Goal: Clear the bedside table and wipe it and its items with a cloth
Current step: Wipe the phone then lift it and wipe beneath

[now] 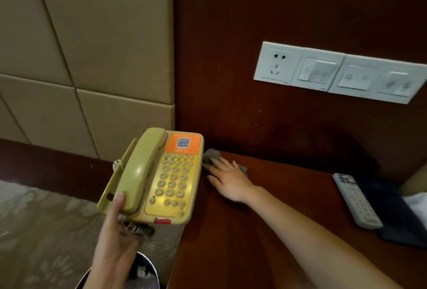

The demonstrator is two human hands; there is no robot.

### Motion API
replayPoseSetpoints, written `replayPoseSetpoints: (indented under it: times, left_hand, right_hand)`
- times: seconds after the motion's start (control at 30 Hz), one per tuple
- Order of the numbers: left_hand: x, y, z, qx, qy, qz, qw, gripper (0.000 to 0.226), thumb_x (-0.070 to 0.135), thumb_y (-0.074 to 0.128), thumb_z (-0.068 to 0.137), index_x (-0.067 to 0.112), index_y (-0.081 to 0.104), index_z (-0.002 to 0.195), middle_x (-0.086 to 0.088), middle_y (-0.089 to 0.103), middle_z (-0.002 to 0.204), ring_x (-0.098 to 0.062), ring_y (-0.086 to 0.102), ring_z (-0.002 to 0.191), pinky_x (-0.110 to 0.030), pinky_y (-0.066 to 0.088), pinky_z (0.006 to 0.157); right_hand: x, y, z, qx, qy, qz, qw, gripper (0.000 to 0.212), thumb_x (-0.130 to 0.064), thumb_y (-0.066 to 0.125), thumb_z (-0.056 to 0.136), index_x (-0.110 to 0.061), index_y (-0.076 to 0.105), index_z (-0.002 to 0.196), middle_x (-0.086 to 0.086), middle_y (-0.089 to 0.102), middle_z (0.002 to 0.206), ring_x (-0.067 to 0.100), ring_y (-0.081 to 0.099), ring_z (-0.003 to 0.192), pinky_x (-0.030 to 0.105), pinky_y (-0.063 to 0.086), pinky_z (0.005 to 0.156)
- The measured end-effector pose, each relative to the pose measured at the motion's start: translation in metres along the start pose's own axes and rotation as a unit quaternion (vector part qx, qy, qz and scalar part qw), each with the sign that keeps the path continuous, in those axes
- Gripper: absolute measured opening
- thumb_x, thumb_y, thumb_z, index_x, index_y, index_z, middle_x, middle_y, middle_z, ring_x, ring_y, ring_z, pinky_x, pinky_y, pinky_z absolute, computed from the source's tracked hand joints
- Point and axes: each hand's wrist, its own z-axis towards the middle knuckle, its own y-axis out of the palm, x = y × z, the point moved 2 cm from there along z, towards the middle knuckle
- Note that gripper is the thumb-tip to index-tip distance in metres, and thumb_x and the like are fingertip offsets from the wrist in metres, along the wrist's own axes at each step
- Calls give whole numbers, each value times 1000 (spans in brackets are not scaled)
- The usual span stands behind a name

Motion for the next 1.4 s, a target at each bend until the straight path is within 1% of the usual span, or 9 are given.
replayPoseSetpoints:
  times: [0.23, 0.6, 0.73, 0.8, 0.87, 0.93, 1.03, 1.17, 1.4]
  left_hand:
    - [-6, 13, -1, -39, -10, 18, 999, 90, 53, 75, 51, 17, 55, 130, -10, 70, 110, -22, 72, 83, -42, 52, 76]
    - [-28, 35, -2, -81, -35, 4, 996, 45, 41, 52, 90, 19, 56, 129, -10, 70, 108, -18, 73, 76, -31, 58, 59]
    - [-28, 45, -4, -65, -32, 17, 997, 32, 36, 52, 92, 20, 60, 118, -8, 71, 104, -16, 72, 71, -28, 58, 53]
    - [-30, 49, -5, -57, -35, 20, 998, 40, 37, 59, 85, 18, 59, 120, -9, 70, 106, -15, 72, 72, -28, 58, 52]
    - [-31, 51, -2, -41, -38, 23, 998, 68, 43, 71, 66, 16, 56, 127, -9, 70, 107, -16, 72, 76, -28, 58, 54]
    - [-32, 54, -2, -25, -41, 26, 999, 85, 44, 77, 54, 15, 54, 130, -11, 70, 109, -19, 72, 86, -31, 60, 62]
    - [-32, 61, -4, -7, -39, 28, 999, 106, 51, 89, 39, 15, 52, 132, -14, 66, 118, -28, 64, 107, -39, 58, 80]
    - [-41, 65, -1, -3, -35, 37, 999, 81, 39, 78, 61, 13, 48, 132, -13, 64, 121, -28, 61, 111, -38, 50, 81]
    - [-43, 85, 0, -73, 0, 157, 985, 110, 72, 79, 36, 21, 50, 130, 1, 66, 118, -15, 58, 111, -31, 43, 94]
  right_hand:
    - [77, -12, -19, 23, 130, 19, 991, 52, -47, 19, 101, -33, 13, 151, -3, 3, 160, 20, -2, 147, 44, -3, 117]
    - [161, -24, -114, 9, 315, 22, 949, 62, -52, 14, 100, -22, 7, 153, 4, 3, 160, 28, 2, 147, 47, 4, 118]
    - [132, -58, -117, -121, 345, -233, 901, 69, -58, 13, 97, -13, 45, 138, 15, 32, 151, 38, 15, 143, 57, 2, 115]
    - [111, -76, -114, -76, 286, -315, 902, 65, -56, 15, 98, -15, 47, 137, 16, 33, 150, 38, 17, 141, 59, 7, 112]
    - [78, -73, -108, 61, 218, -211, 951, 57, -52, 22, 99, -14, 52, 128, 14, 53, 131, 33, 43, 125, 48, 35, 102]
    - [37, -48, -104, 111, 227, 119, 960, 51, -52, 32, 98, -13, 55, 121, 13, 65, 105, 29, 62, 94, 40, 52, 78]
    - [-6, -9, -90, 15, 272, 545, 793, 54, -46, 43, 96, -10, 41, 135, 15, 63, 110, 25, 67, 87, 34, 59, 63]
    - [-16, -5, -79, 31, 258, 691, 674, 34, -30, 45, 99, -8, 51, 125, 8, 64, 118, 22, 63, 103, 37, 56, 75]
    - [2, -8, -89, 96, 264, 716, 639, 24, -22, 44, 100, -8, 58, 115, 6, 68, 105, 18, 65, 90, 35, 53, 69]
